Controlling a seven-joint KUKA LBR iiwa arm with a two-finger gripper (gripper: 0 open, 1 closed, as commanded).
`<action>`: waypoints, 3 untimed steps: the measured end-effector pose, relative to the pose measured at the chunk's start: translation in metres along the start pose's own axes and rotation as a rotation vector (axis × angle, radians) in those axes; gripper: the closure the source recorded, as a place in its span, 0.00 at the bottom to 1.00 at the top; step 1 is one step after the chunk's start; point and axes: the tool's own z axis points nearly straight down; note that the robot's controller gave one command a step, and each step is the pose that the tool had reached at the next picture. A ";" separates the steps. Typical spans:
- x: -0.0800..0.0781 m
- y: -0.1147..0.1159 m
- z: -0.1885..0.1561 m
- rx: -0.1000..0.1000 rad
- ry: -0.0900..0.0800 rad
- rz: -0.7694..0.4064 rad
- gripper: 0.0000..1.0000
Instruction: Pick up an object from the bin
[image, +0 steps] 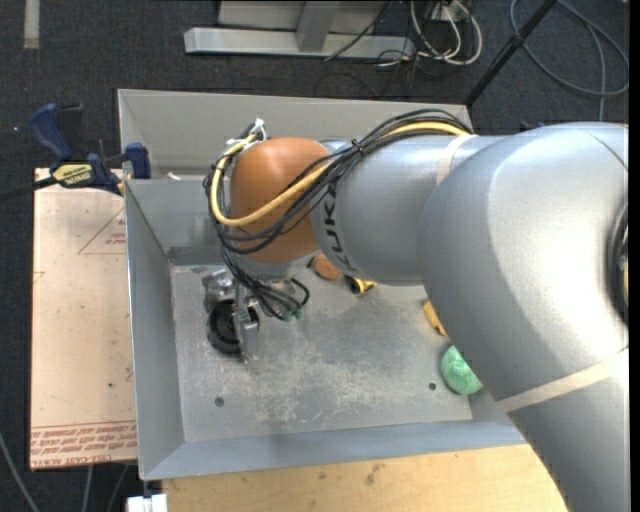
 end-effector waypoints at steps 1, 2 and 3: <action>-0.010 -0.027 -0.095 0.001 0.000 -0.008 1.00; -0.009 -0.027 -0.095 0.001 0.000 -0.008 1.00; -0.028 -0.046 -0.203 0.001 0.000 -0.014 1.00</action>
Offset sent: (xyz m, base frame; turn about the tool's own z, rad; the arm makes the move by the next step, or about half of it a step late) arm 0.0000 0.0000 0.0000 0.0000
